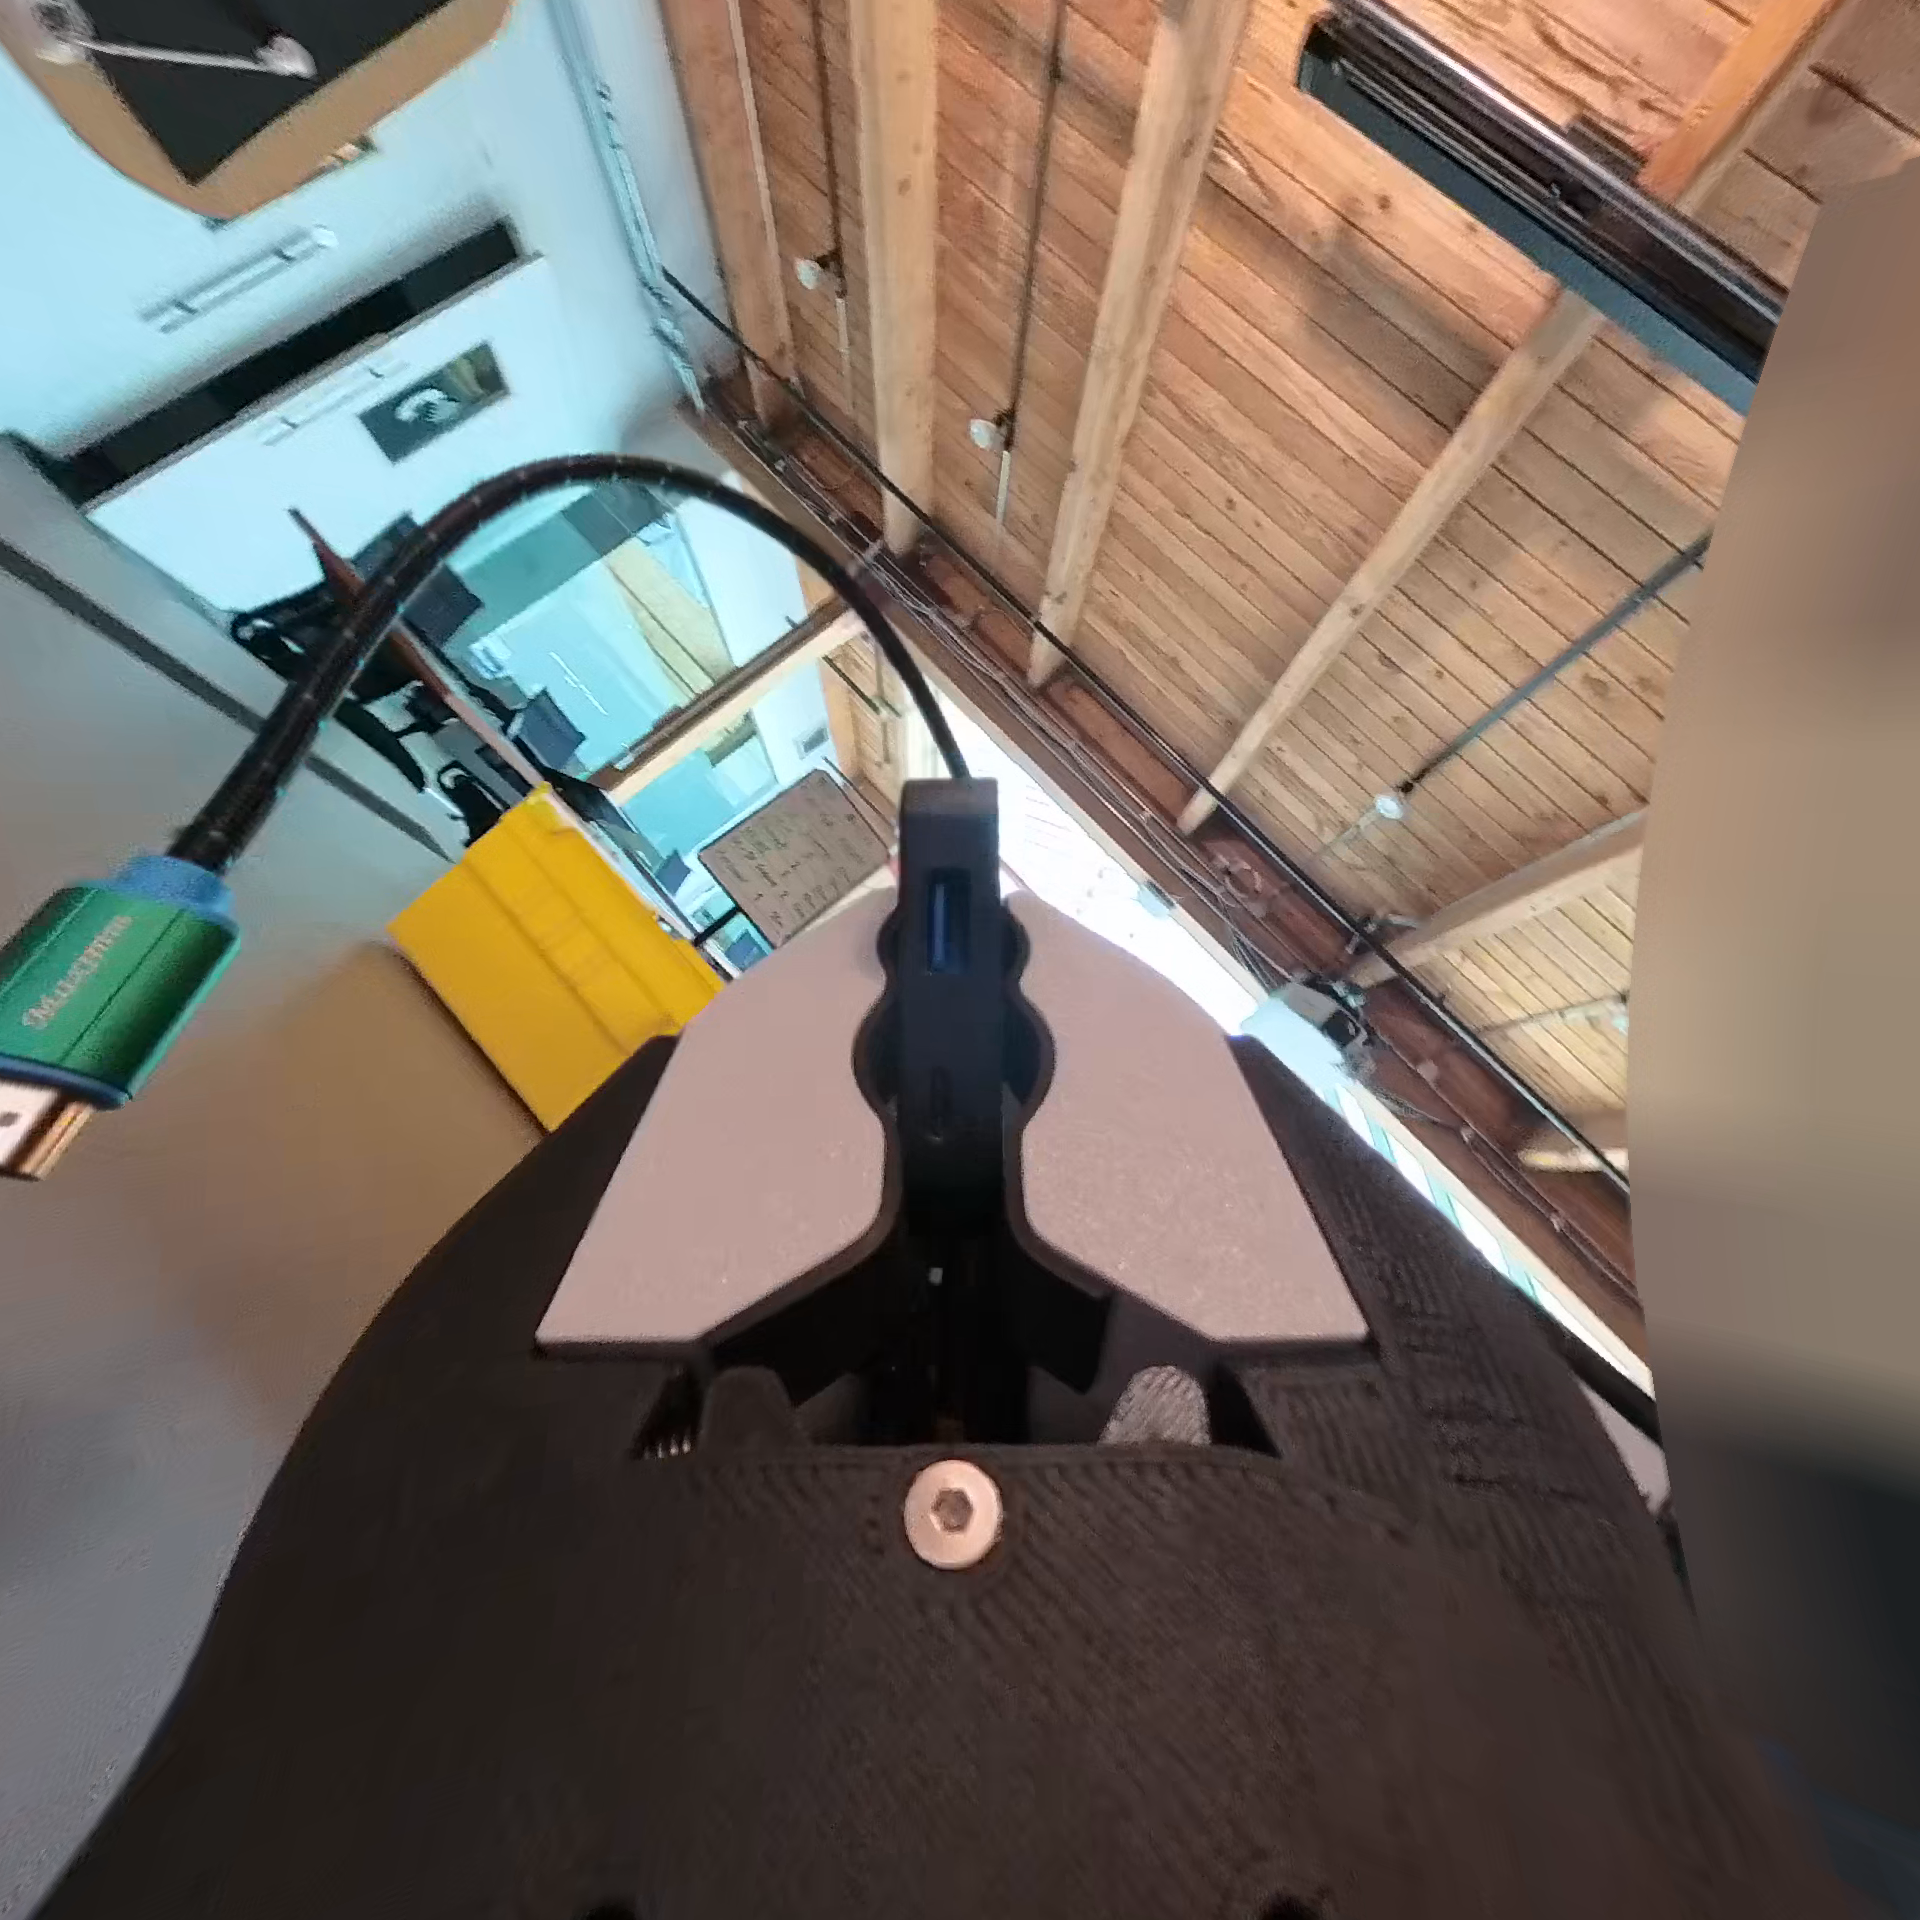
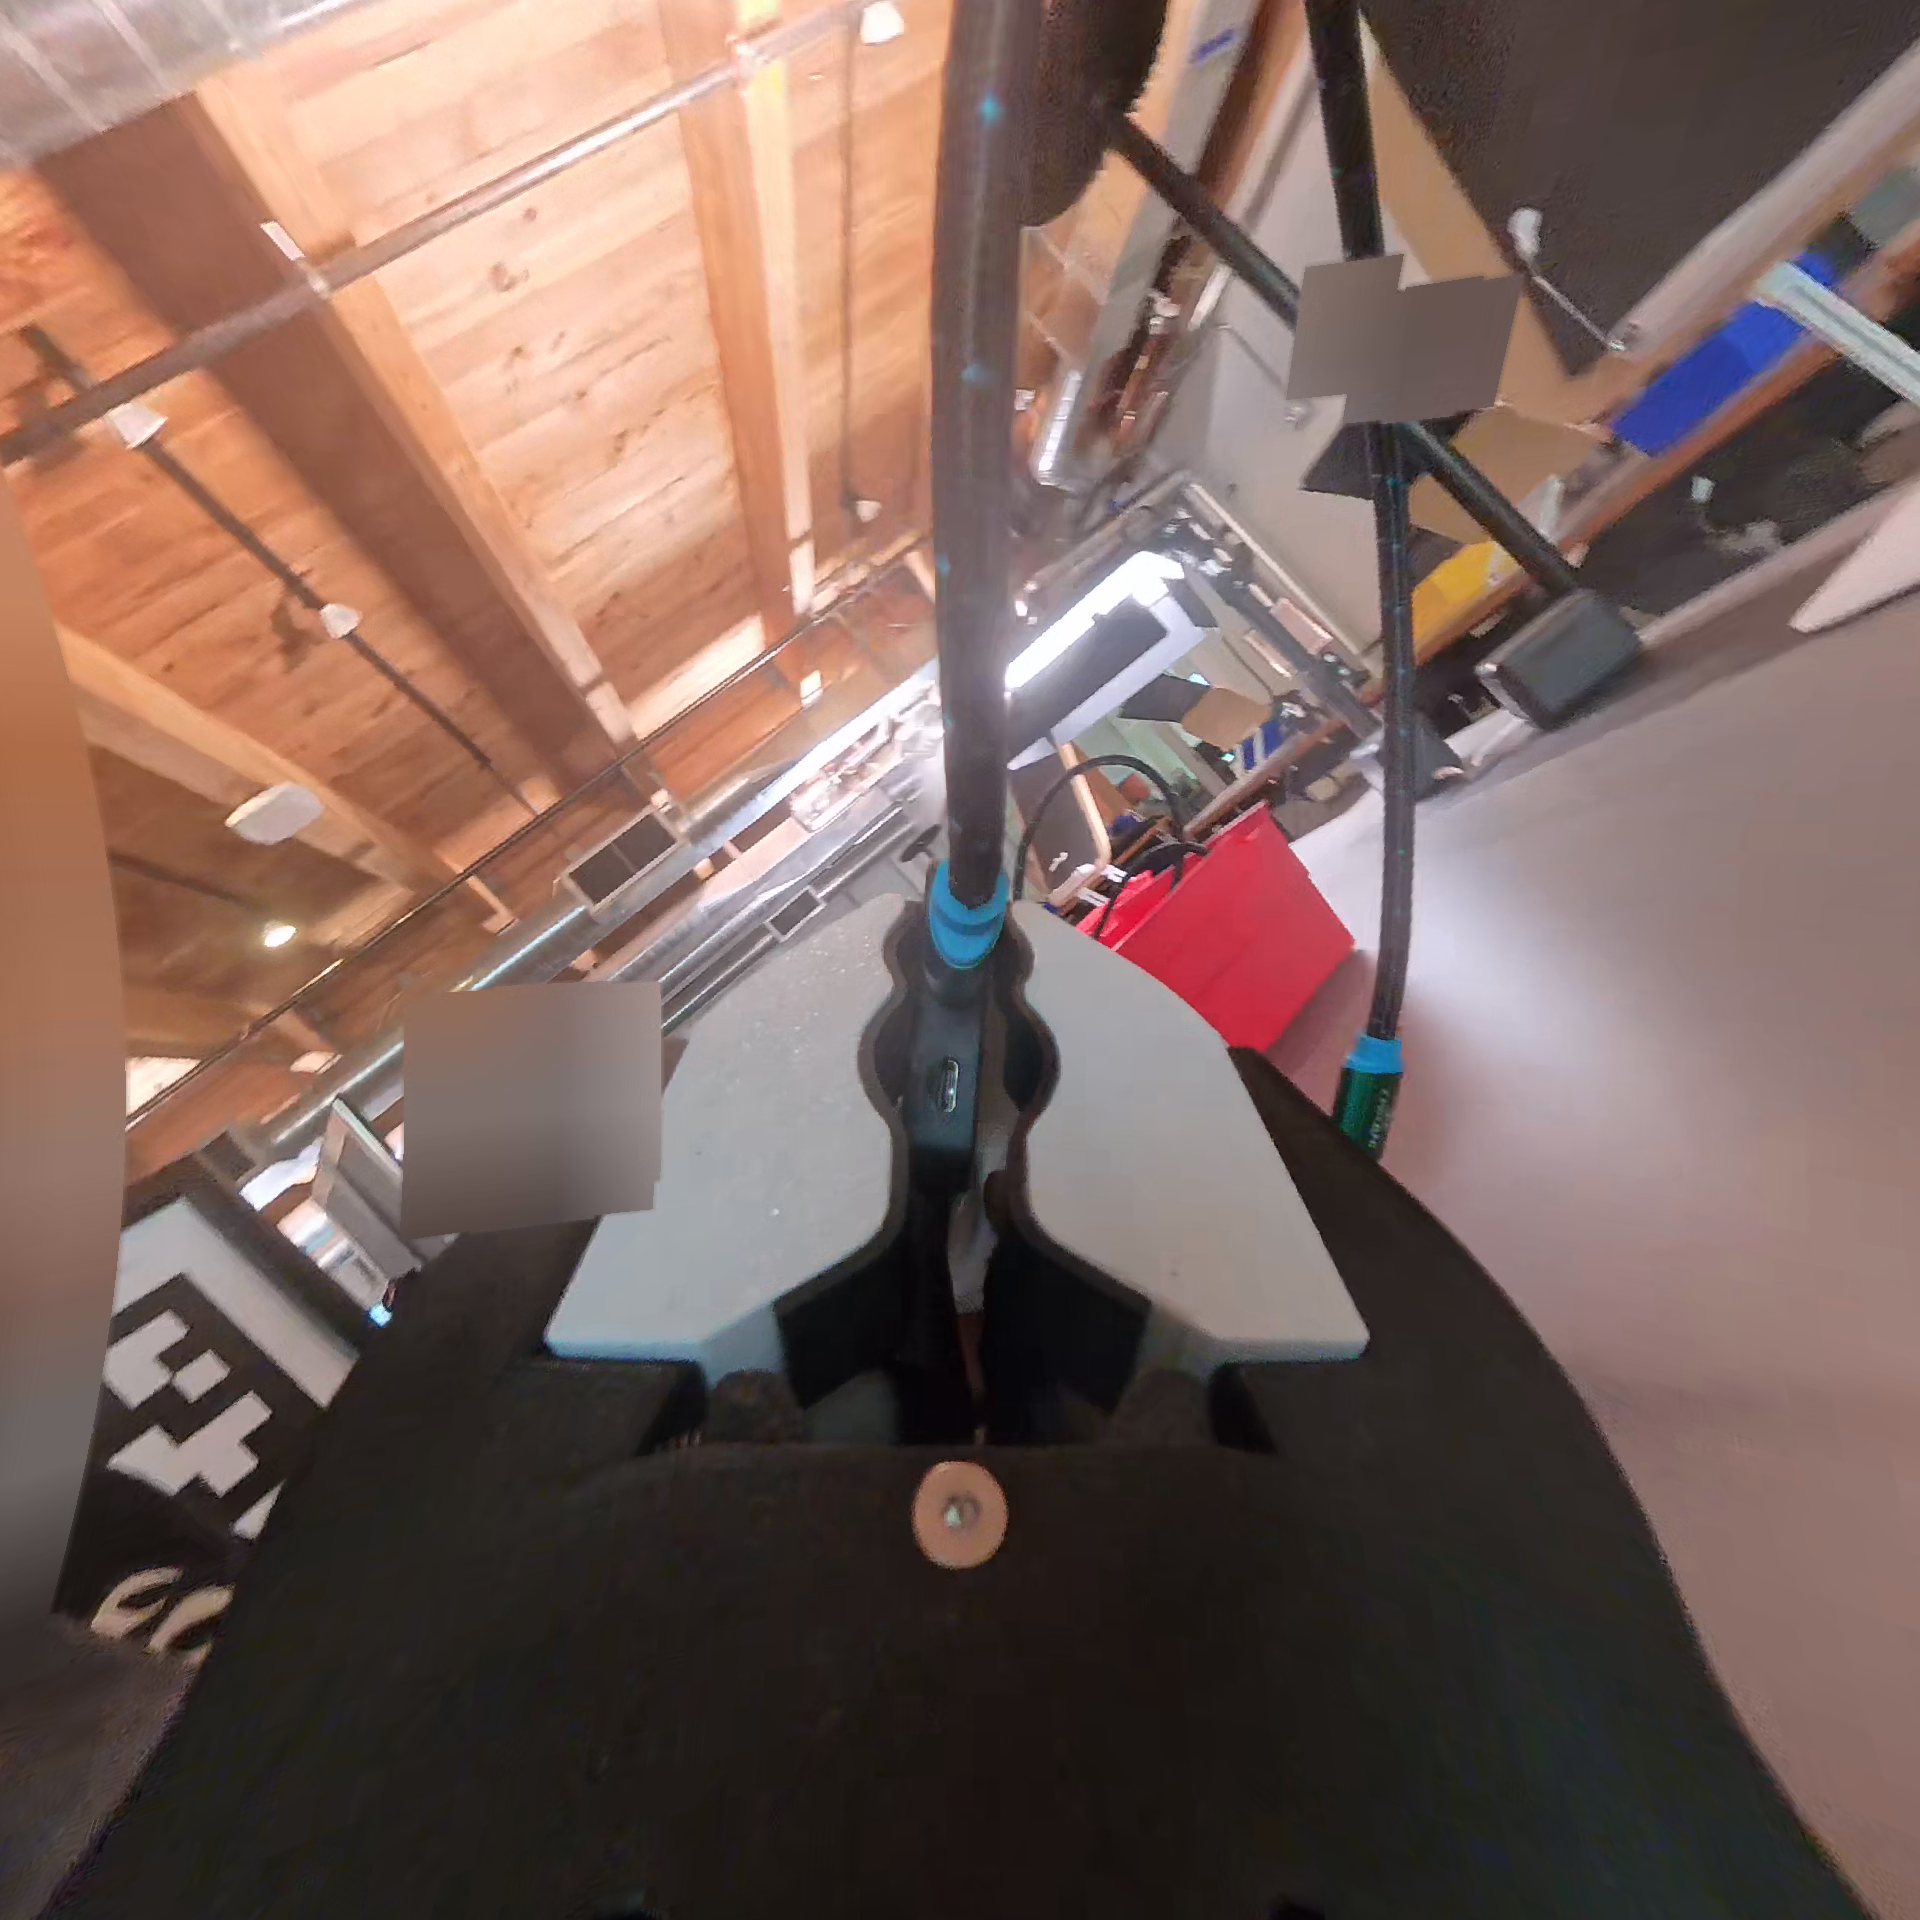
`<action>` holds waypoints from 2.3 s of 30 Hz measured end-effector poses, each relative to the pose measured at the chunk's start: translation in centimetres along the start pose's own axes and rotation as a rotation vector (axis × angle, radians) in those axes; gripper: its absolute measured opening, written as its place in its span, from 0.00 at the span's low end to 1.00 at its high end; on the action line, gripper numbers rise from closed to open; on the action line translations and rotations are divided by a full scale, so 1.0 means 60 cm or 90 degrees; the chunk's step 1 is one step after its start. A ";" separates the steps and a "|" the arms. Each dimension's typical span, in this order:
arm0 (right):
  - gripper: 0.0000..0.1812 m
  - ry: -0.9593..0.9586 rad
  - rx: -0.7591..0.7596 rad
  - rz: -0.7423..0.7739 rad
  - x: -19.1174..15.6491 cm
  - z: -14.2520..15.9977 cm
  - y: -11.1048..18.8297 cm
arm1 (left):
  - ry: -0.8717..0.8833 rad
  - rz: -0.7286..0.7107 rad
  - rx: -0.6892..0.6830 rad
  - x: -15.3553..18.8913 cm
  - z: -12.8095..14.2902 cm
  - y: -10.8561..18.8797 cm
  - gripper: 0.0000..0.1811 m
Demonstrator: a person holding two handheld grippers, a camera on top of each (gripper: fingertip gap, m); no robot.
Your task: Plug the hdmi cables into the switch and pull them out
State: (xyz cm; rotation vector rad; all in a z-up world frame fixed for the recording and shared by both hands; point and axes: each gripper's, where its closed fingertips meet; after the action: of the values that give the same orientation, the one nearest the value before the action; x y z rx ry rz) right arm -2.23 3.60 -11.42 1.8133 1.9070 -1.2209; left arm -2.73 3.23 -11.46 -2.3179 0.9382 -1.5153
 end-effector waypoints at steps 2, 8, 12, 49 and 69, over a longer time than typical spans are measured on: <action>0.09 -0.014 0.008 0.029 0.003 0.003 -0.005 | 0.014 -0.012 0.037 -0.005 -0.004 0.005 0.07; 0.09 -0.020 0.045 -0.022 -0.008 0.002 -0.009 | -0.051 -0.013 0.065 0.008 -0.008 0.009 0.07; 0.08 -0.012 0.056 -0.051 -0.008 0.002 -0.008 | -0.057 0.004 0.068 0.008 -0.009 0.012 0.06; 0.06 0.649 -0.099 0.250 -0.126 -0.413 0.290 | -0.270 -0.076 0.084 -0.013 0.004 0.029 0.08; 0.06 0.375 -0.372 0.514 0.169 -0.395 0.420 | -0.233 -0.074 0.046 -0.024 0.022 0.019 0.07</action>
State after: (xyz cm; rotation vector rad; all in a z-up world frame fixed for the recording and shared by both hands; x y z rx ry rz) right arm 27.24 24.26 -13.53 2.3189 1.2482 0.1327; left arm -2.43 3.01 -13.68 -2.5130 0.6531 -1.0828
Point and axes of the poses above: each gripper's, where its closed fingertips meet, y back along the fingers, z out of its underside, x = y × z across the jaws, and after that the axes turned 3 degrees about -x, right-handed
